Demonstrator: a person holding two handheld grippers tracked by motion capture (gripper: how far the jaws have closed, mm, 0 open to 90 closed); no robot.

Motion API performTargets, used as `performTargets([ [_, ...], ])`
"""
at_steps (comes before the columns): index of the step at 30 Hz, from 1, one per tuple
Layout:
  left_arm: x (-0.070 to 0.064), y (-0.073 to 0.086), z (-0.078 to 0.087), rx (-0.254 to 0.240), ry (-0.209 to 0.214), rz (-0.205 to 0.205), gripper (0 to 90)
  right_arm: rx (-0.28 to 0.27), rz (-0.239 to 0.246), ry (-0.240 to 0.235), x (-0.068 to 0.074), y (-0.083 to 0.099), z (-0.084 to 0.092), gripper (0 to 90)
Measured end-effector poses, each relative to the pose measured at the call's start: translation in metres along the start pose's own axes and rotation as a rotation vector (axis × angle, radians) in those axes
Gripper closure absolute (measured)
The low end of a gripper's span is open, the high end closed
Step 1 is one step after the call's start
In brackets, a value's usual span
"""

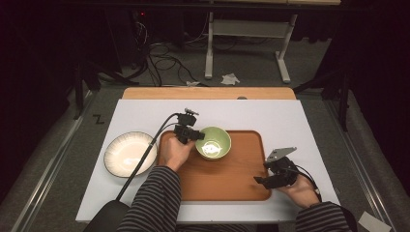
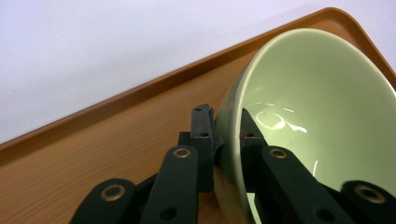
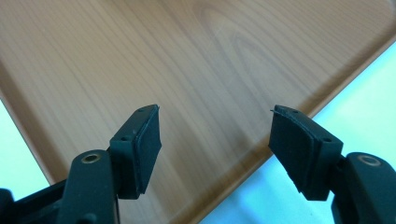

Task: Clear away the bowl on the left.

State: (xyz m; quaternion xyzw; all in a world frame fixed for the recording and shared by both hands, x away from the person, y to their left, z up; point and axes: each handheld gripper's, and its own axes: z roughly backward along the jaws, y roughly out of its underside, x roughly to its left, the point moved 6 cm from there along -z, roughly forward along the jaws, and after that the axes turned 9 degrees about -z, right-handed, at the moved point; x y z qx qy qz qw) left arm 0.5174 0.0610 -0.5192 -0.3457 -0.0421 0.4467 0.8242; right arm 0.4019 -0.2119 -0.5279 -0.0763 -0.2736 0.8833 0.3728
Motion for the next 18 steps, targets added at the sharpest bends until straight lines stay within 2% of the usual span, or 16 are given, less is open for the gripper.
performTargets([
  [3, 0.0018, 0.0006, -0.0013, 0.004, 0.008, 0.010, 82.1, 0.005, 0.000, 0.000, -0.0001, 0.0002, -0.0004, 35.5],
  [9, 0.0044, 0.0014, -0.0026, 0.008, 0.007, 0.003, 82.0, 0.003, -0.004, 0.000, 0.0006, 0.0003, -0.0003, 35.5],
  [13, 0.0059, 0.0015, -0.0013, 0.012, 0.010, 0.020, 80.7, 0.004, -0.001, -0.001, -0.0004, 0.0001, -0.0008, 35.5],
  [18, 0.0032, 0.0006, 0.0017, 0.003, 0.008, 0.004, 74.2, 0.005, -0.003, 0.001, 0.0004, 0.0004, -0.0006, 35.5],
])
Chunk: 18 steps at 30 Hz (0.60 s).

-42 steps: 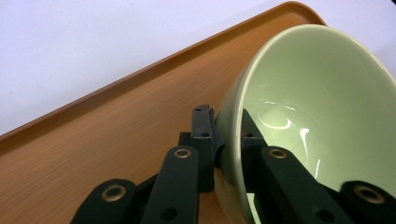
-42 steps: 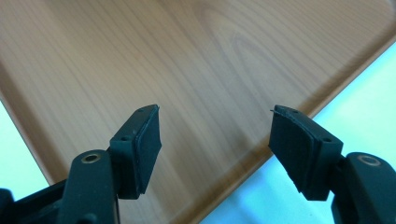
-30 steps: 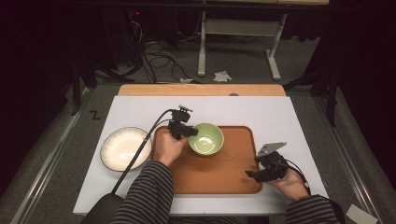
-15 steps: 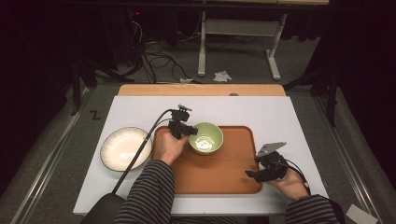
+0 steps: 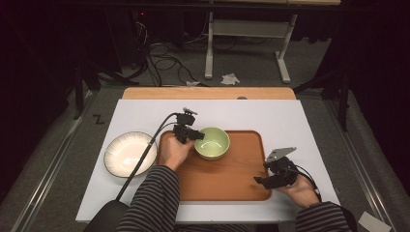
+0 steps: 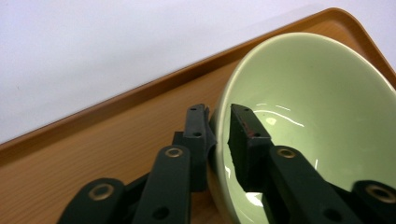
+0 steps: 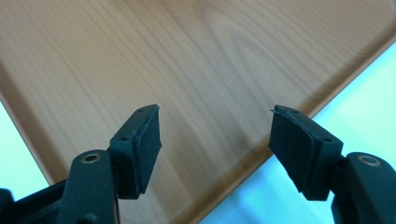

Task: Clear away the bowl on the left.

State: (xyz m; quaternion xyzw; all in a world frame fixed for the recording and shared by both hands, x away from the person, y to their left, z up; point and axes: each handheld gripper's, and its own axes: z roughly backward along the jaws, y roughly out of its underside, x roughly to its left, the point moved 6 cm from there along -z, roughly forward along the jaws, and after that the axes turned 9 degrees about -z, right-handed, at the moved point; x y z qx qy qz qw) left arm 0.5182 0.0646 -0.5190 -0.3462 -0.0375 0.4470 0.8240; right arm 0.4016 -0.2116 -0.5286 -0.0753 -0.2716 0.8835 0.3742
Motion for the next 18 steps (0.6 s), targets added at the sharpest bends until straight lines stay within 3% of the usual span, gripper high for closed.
performTargets([
  [5, -0.001, -0.002, 0.008, -0.015, -0.025, -0.023, 55.9, 0.000, 0.004, 0.000, -0.001, 0.000, 0.000, 35.5],
  [8, -0.001, -0.001, 0.012, -0.005, -0.040, -0.047, 50.2, -0.003, 0.004, -0.002, -0.001, 0.000, 0.001, 35.5],
  [18, -0.011, 0.002, 0.038, 0.006, -0.050, -0.128, 45.8, -0.004, -0.003, -0.003, 0.000, 0.000, 0.001, 35.5],
])
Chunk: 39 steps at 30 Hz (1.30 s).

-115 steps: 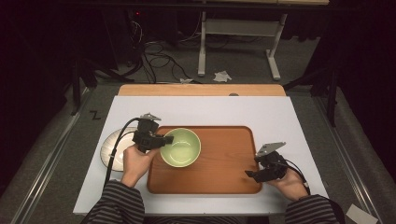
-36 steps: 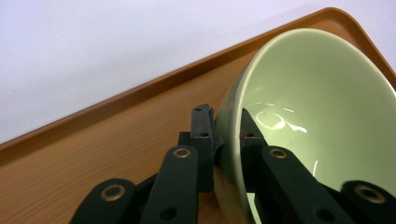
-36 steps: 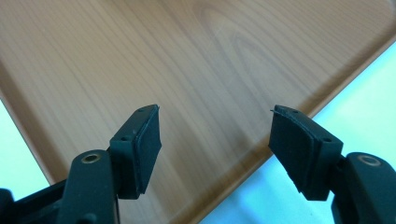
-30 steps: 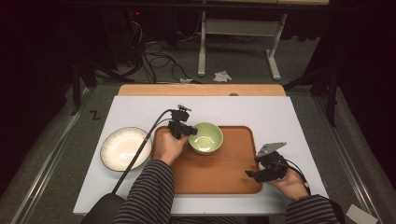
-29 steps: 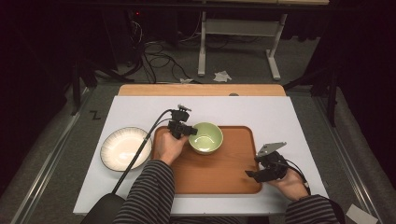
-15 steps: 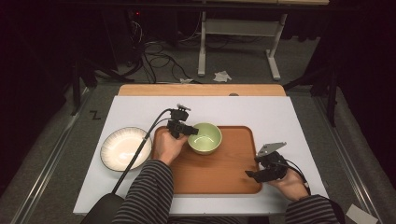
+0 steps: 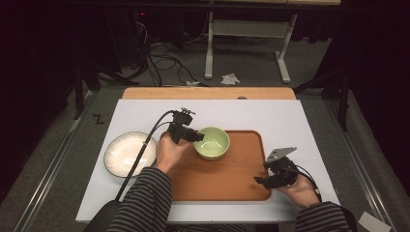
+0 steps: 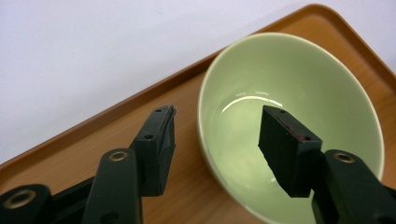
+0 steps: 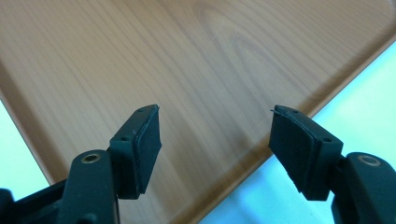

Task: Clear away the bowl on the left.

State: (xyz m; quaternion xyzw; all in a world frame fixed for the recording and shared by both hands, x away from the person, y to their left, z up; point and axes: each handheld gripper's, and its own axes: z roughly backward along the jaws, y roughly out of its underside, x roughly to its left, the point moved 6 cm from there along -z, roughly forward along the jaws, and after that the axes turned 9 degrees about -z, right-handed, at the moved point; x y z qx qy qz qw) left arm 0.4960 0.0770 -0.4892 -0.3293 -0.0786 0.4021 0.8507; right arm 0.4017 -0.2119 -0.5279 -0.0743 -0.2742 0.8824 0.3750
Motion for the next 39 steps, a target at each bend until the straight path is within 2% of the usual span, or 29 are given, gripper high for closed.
performTargets([
  [5, -0.007, 0.007, 0.014, 0.001, -0.011, -0.037, 46.1, -0.001, -0.003, 0.000, 0.000, 0.000, 0.000, 35.5],
  [10, -0.004, 0.009, 0.031, -0.036, -0.030, -0.038, 46.3, 0.004, 0.003, 0.003, 0.001, 0.000, 0.000, 35.5],
  [16, -0.004, 0.013, 0.043, -0.028, -0.050, -0.062, 45.5, 0.004, 0.002, 0.004, 0.001, 0.000, 0.000, 35.5],
  [21, -0.008, 0.017, 0.050, -0.054, -0.014, -0.040, 45.3, 0.003, 0.000, 0.002, 0.001, 0.000, 0.000, 35.5],
  [26, -0.010, 0.024, 0.058, -0.054, -0.024, -0.058, 45.2, 0.008, 0.011, 0.002, 0.001, 0.001, -0.001, 35.5],
  [29, -0.010, 0.025, 0.064, -0.068, -0.031, -0.060, 45.1, 0.005, 0.001, 0.003, 0.001, 0.000, -0.001, 35.5],
  [33, -0.009, 0.032, 0.071, -0.090, -0.024, -0.044, 45.1, 0.007, 0.002, 0.005, 0.001, 0.000, -0.001, 35.5],
  [39, -0.006, 0.047, 0.081, -0.103, -0.035, -0.025, 44.7, 0.008, 0.006, 0.006, 0.001, 0.000, -0.001, 35.5],
])
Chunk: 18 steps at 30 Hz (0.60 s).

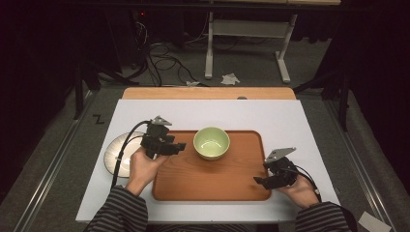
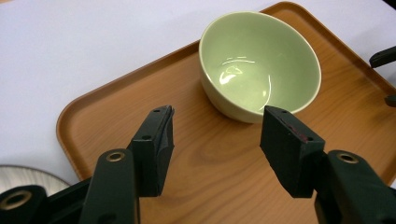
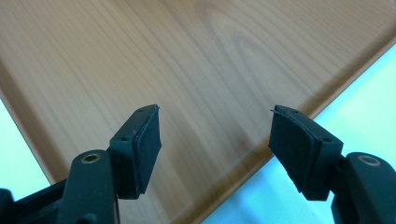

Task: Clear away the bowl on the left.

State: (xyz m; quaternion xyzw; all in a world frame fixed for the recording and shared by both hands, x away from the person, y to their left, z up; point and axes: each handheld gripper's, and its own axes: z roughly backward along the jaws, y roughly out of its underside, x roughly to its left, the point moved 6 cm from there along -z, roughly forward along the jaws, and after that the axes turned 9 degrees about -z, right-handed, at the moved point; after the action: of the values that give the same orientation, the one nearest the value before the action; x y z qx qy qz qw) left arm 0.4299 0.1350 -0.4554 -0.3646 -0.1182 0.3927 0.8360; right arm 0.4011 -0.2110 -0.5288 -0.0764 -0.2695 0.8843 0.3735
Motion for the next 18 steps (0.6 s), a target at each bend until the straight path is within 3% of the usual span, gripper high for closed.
performTargets([
  [10, 0.006, 0.020, 0.009, -0.025, -0.003, 0.043, 44.1, -0.004, -0.003, -0.001, 0.001, 0.000, -0.001, 35.5],
  [18, 0.003, 0.027, 0.011, -0.018, -0.009, 0.034, 43.5, 0.000, -0.004, 0.002, 0.000, 0.000, 0.000, 35.5],
])
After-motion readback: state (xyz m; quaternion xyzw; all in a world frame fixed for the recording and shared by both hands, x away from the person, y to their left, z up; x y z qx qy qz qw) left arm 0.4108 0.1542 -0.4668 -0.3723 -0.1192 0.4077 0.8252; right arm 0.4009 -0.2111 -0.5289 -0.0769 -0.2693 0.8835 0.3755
